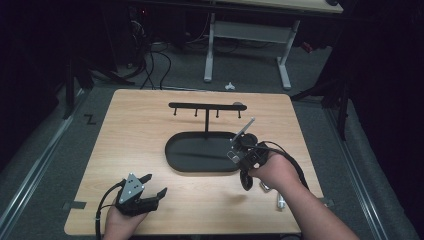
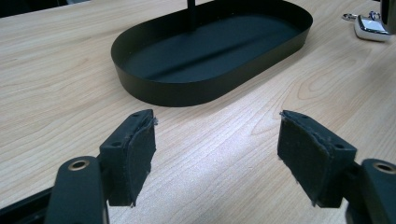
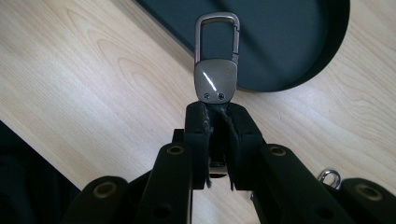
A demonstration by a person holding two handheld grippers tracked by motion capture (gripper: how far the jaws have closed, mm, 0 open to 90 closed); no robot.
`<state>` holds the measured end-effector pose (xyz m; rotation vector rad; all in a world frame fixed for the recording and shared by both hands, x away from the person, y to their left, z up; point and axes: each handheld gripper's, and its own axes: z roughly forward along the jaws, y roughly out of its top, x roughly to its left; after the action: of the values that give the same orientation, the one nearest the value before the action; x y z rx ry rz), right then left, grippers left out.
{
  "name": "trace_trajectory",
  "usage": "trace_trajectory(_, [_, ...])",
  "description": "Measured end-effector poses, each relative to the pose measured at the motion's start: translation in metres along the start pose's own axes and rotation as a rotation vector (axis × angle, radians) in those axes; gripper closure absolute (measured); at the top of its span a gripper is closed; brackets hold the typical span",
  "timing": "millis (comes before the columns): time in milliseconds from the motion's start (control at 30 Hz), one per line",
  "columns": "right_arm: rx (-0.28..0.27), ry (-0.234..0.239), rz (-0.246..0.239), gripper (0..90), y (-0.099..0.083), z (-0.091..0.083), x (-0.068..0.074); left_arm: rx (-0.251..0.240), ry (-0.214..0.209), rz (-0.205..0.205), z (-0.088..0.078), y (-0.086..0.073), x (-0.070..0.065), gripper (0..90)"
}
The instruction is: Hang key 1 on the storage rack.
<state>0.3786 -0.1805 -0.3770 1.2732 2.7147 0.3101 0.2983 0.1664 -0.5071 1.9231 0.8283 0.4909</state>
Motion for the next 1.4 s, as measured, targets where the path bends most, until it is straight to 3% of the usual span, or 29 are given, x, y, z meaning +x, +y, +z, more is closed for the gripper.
trace_trajectory(200, [-0.016,0.001,0.003,80.6,0.008,-0.005,-0.004,0.0,-0.001,-0.001,0.0,0.0,0.001,28.4])
trace_trajectory(367, [-0.026,-0.009,0.033,80.6,0.015,-0.012,-0.005,0.003,-0.003,0.003,0.0,0.0,0.0,28.5])
trace_trajectory(400, [-0.034,-0.01,0.012,80.5,0.017,-0.014,-0.008,0.004,-0.004,0.003,0.001,0.0,0.0,28.5])
trace_trajectory(433, [-0.035,-0.013,0.032,80.6,0.019,-0.015,-0.007,0.003,-0.004,0.003,0.001,-0.001,0.0,28.5])
trace_trajectory(500, [-0.042,-0.019,0.011,80.6,0.022,-0.017,-0.009,0.006,-0.005,0.004,0.001,-0.001,0.0,28.5])
trace_trajectory(900, [-0.076,-0.024,0.04,80.6,0.049,-0.021,-0.011,0.007,-0.011,0.003,0.001,-0.001,0.001,28.6])
trace_trajectory(1400, [-0.118,-0.048,0.039,80.7,0.076,-0.037,-0.015,0.012,-0.016,0.007,0.001,-0.001,0.002,28.7])
